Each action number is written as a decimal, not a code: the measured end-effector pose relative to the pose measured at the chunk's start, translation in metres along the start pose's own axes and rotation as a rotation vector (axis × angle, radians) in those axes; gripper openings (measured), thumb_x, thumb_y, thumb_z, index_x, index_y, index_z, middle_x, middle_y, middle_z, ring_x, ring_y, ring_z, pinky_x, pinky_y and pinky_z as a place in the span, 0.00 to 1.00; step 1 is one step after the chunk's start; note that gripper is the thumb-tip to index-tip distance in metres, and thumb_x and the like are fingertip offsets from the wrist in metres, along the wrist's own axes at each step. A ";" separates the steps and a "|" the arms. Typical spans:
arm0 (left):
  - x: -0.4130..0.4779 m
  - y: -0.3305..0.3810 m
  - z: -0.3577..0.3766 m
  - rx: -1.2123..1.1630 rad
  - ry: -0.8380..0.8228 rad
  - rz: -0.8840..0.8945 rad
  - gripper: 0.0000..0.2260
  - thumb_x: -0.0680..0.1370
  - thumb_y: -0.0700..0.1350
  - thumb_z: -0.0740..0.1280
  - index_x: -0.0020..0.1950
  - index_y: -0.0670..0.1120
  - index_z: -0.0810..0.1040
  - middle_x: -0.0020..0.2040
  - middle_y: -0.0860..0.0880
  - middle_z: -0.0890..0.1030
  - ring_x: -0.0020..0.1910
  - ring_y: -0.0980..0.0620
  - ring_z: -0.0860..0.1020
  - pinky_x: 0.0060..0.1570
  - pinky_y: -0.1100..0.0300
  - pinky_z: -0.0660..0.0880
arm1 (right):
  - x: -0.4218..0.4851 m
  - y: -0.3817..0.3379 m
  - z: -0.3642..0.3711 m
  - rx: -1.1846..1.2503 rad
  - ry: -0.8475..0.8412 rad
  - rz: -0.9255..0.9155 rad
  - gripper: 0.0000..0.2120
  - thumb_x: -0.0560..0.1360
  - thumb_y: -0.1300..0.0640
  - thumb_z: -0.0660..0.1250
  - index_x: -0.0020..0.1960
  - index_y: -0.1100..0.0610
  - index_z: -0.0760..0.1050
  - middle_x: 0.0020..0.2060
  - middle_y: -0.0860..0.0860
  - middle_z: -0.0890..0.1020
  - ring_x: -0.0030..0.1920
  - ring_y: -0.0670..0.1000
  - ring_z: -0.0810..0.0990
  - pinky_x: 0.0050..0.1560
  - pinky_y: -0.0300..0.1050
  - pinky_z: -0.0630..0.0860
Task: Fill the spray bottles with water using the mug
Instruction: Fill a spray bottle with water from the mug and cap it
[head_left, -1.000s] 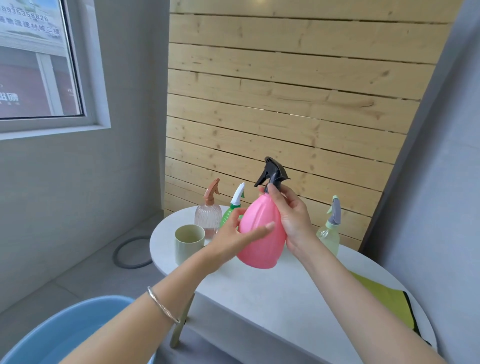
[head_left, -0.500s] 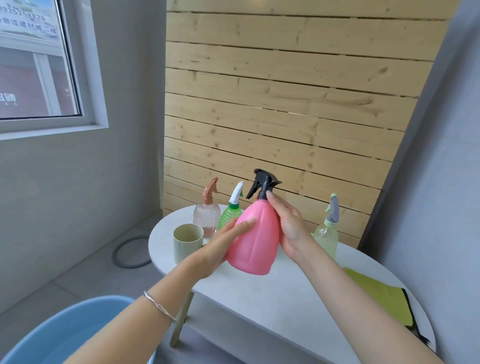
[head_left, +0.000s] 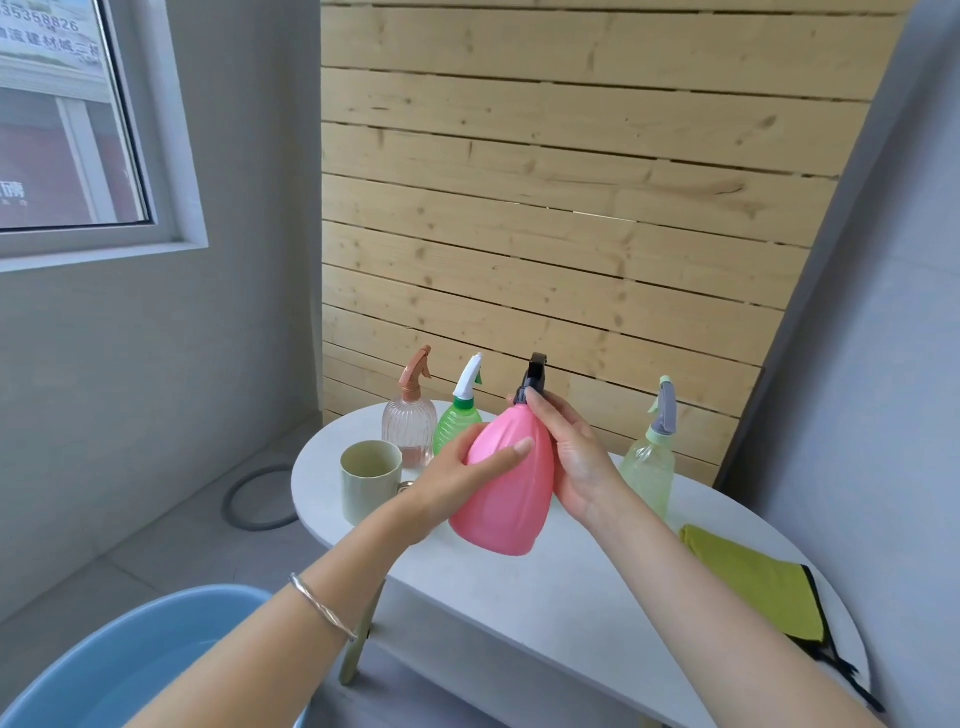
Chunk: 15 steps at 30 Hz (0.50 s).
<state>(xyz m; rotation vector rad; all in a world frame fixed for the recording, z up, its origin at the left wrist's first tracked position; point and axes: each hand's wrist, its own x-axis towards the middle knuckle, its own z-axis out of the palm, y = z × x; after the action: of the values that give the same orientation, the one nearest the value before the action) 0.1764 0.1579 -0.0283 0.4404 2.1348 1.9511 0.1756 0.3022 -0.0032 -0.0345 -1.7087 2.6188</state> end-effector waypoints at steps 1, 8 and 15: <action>0.000 -0.002 0.000 0.001 -0.013 -0.005 0.20 0.67 0.63 0.69 0.57 0.60 0.75 0.56 0.52 0.82 0.53 0.55 0.82 0.50 0.59 0.80 | 0.000 0.000 -0.002 -0.003 -0.001 -0.012 0.18 0.67 0.52 0.73 0.55 0.54 0.77 0.45 0.50 0.83 0.42 0.50 0.81 0.46 0.46 0.79; 0.006 0.003 -0.008 -0.095 -0.155 -0.163 0.17 0.72 0.61 0.71 0.55 0.54 0.77 0.46 0.51 0.85 0.44 0.54 0.83 0.44 0.61 0.79 | 0.005 -0.011 -0.002 -0.025 -0.096 -0.152 0.16 0.71 0.52 0.68 0.57 0.56 0.78 0.50 0.51 0.83 0.50 0.48 0.80 0.52 0.44 0.76; 0.003 -0.025 -0.014 0.011 -0.136 -0.206 0.32 0.59 0.66 0.74 0.61 0.59 0.74 0.56 0.50 0.82 0.54 0.51 0.82 0.55 0.53 0.79 | 0.020 -0.059 -0.018 0.001 -0.040 -0.419 0.15 0.65 0.48 0.70 0.50 0.50 0.78 0.47 0.47 0.83 0.52 0.46 0.80 0.56 0.40 0.71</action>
<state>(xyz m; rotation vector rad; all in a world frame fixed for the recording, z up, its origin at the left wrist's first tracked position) 0.1666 0.1446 -0.0515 0.3296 2.0196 1.7473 0.1563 0.3425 0.0431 0.3387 -1.5238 2.3237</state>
